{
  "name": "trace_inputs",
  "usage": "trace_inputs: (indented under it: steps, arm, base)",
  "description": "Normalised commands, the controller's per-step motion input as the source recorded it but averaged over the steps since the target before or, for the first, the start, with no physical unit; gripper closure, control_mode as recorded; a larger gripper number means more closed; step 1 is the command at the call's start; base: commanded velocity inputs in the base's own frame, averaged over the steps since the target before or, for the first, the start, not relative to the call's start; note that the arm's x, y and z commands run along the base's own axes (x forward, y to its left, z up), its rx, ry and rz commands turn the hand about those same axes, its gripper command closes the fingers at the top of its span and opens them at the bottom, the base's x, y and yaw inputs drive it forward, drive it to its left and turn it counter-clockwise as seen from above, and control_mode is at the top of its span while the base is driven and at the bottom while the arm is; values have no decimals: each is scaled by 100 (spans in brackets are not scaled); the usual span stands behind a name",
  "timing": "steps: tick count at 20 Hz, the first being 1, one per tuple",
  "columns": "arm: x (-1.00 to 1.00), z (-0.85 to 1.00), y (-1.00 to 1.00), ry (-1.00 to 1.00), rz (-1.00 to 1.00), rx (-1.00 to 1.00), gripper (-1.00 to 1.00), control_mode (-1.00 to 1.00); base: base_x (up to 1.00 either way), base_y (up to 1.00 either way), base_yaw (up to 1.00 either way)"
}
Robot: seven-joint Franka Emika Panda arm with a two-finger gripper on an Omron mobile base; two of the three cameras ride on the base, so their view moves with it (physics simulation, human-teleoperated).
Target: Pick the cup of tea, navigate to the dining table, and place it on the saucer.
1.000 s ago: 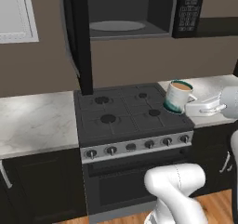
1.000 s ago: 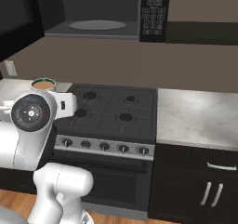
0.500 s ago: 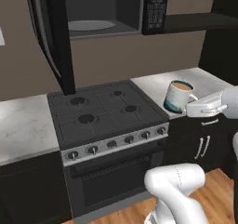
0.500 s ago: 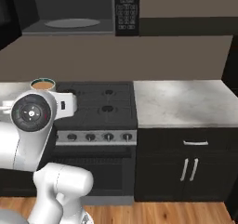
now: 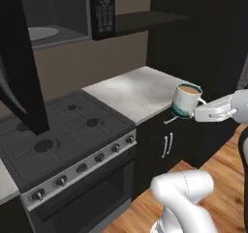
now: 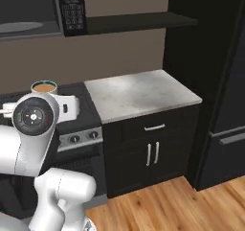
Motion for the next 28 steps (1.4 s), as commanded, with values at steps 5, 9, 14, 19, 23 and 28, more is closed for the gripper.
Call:
trace_inputs:
  steps: [5,9,14,19,23,28]
  arm:
    - [0,0,0,0,0,0,100,100]
    - [0,0,0,0,0,0,100,100]
    - [0,0,0,0,0,0,100,100]
    - [0,0,0,0,0,0,100,100]
    - [0,0,0,0,0,0,100,100]
    - [0,0,0,0,0,0,100,100]
  base:
    - [36,9,-60]
    - [30,11,-57]
    - [26,12,-55]
    - [28,4,-58]
    - [42,0,-72]
    - [40,0,-75]
